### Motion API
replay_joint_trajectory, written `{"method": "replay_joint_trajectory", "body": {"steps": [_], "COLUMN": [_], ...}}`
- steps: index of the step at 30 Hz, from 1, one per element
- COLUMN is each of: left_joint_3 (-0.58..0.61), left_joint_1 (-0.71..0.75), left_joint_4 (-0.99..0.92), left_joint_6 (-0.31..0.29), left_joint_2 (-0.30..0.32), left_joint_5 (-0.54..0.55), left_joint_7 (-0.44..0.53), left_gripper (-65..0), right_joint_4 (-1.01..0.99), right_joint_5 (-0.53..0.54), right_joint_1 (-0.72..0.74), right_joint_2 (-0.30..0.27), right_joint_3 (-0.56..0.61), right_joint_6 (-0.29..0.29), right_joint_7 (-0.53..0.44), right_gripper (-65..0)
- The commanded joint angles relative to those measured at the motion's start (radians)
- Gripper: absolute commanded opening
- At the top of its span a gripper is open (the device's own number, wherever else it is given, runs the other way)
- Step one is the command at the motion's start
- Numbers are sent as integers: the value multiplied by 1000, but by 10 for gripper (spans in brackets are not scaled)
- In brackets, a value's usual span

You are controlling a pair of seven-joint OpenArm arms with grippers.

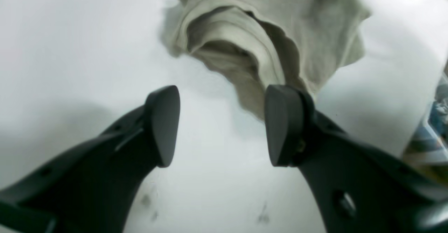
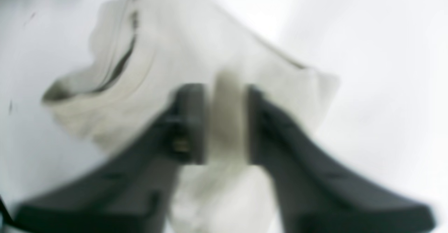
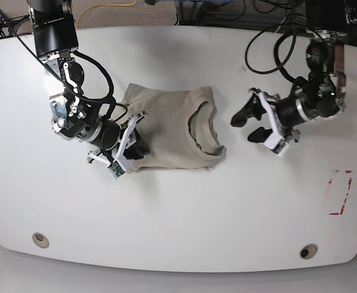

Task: Fold the T-shirt properly
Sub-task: 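Grasp opposite edges of the folded bundle with both grippers, then rotate the bundle with both grippers, swinging the left-held edge outward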

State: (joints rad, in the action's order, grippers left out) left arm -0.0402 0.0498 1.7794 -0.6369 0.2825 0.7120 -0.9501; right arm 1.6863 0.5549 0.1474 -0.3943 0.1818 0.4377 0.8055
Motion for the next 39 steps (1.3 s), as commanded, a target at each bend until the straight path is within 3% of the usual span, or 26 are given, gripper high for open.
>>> {"method": "replay_joint_trajectory", "body": {"steps": [1, 5, 10, 15, 21, 28, 33, 39], "left_joint_3": [20, 93, 214, 277, 277, 277, 244, 196], "left_joint_1": [-8, -6, 11, 71, 103, 115, 114, 101], "left_joint_4": [53, 75, 58, 38, 21, 20, 12, -97], "left_joint_6": [-8, -8, -8, -8, -8, 7, 88, 99], "left_joint_2": [-85, -225, -329, -394, -412, -357, -340, -340], "left_joint_5": [-107, -361, -615, -751, -788, -788, -782, -782], "left_joint_7": [16, 19, 105, 219, 240, 242, 260, 302], "left_gripper": [-300, -393, -518, -532, -532, -532, -533, -533], "right_joint_4": [-44, -136, -231, -312, -409, -503, -576, -593], "right_joint_5": [9, 9, 4, -75, -204, -365, -384, -385], "right_joint_1": [47, 113, 172, 205, 215, 208, 208, 205], "right_joint_2": [-30, -33, -36, -30, 54, 133, 160, 162], "right_joint_3": [-17, -17, -15, -15, -20, -23, -23, -23], "right_joint_6": [5, 5, 6, 36, 115, 140, 140, 140], "right_joint_7": [-48, -62, -120, -177, -199, -318, -361, -380], "right_gripper": [-631, -629, -631, -631, -631, -633, -634, -634]}}
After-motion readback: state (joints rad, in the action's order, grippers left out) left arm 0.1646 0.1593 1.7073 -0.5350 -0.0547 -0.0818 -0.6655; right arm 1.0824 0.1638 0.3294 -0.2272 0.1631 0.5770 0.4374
